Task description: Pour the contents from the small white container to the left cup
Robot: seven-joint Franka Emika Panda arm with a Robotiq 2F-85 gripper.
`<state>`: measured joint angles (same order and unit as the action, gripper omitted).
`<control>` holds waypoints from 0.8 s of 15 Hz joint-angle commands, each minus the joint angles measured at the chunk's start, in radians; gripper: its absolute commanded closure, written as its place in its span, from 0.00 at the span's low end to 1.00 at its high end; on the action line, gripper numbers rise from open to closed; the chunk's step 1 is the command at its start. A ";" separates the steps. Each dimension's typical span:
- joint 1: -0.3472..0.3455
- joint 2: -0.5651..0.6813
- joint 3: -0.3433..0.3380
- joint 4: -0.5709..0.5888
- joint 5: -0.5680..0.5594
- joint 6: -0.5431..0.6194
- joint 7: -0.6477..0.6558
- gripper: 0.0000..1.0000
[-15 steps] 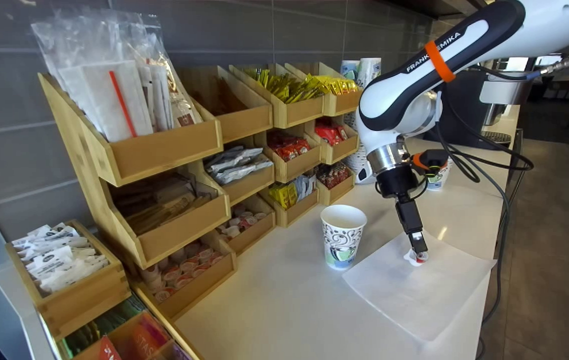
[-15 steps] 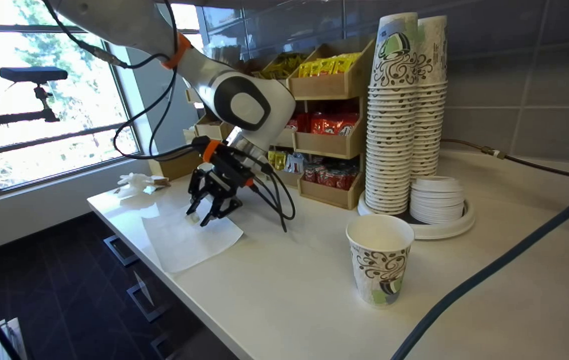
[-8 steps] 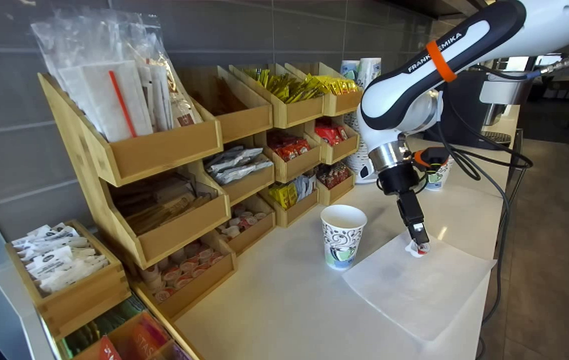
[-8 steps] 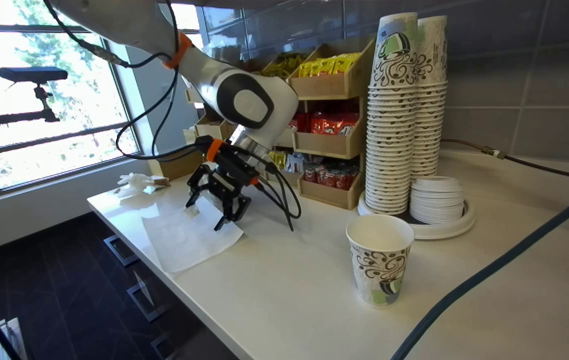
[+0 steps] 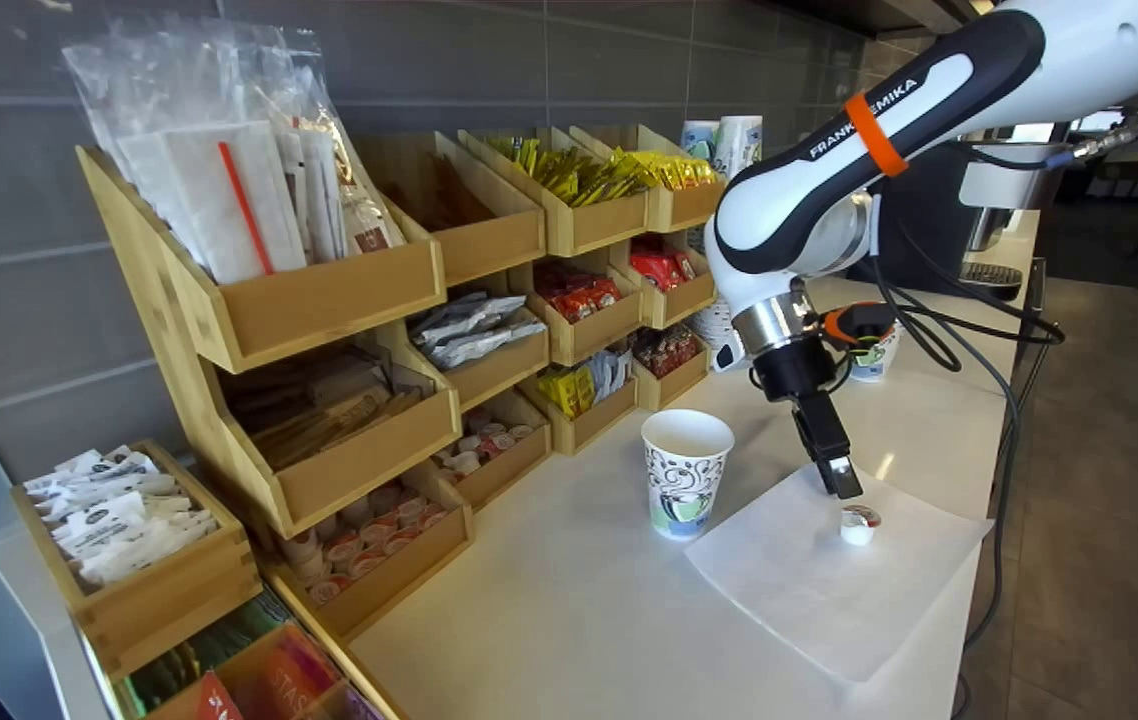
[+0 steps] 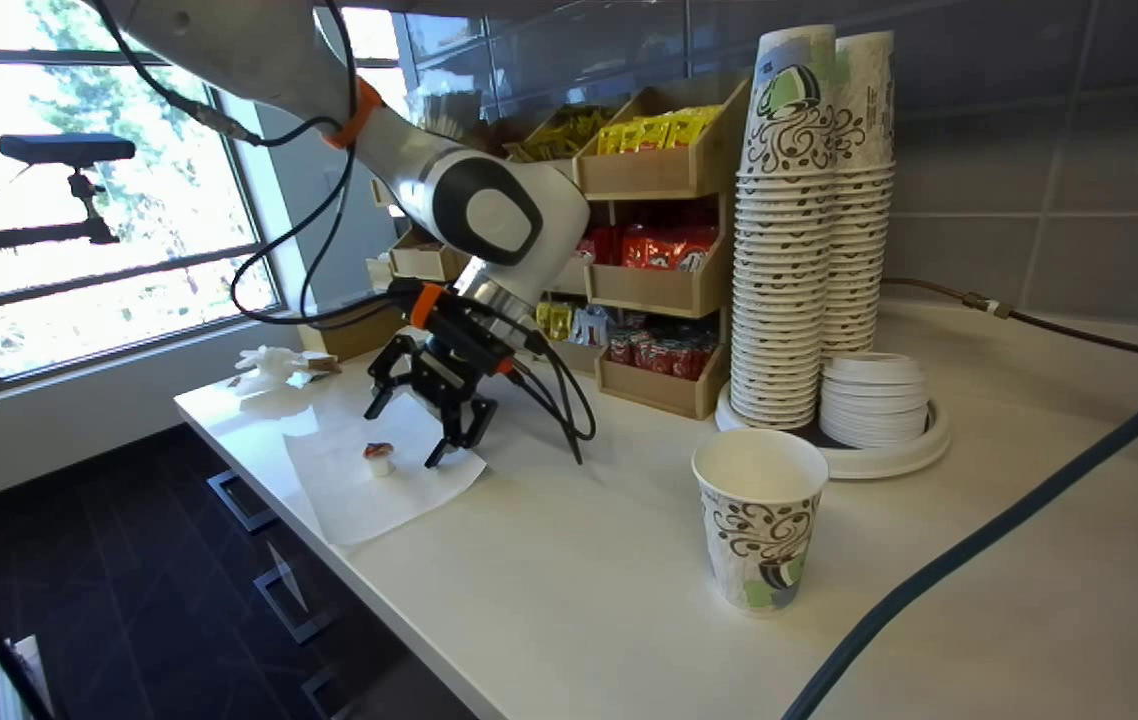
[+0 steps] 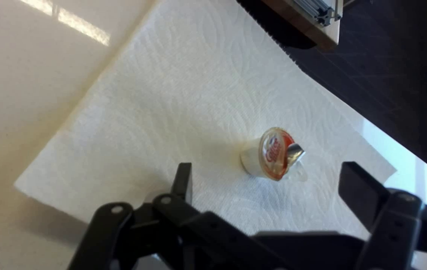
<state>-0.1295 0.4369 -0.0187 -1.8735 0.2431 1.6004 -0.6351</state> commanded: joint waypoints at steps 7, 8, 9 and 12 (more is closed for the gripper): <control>-0.005 -0.049 0.010 0.046 -0.061 -0.030 0.031 0.00; -0.006 -0.077 0.009 0.043 -0.068 -0.027 0.023 0.00; -0.005 -0.099 0.009 0.043 -0.078 -0.027 0.017 0.00; -0.001 -0.193 0.007 0.014 -0.102 0.005 -0.009 0.00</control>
<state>-0.1306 0.3457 -0.0142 -1.8227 0.1818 1.5953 -0.6299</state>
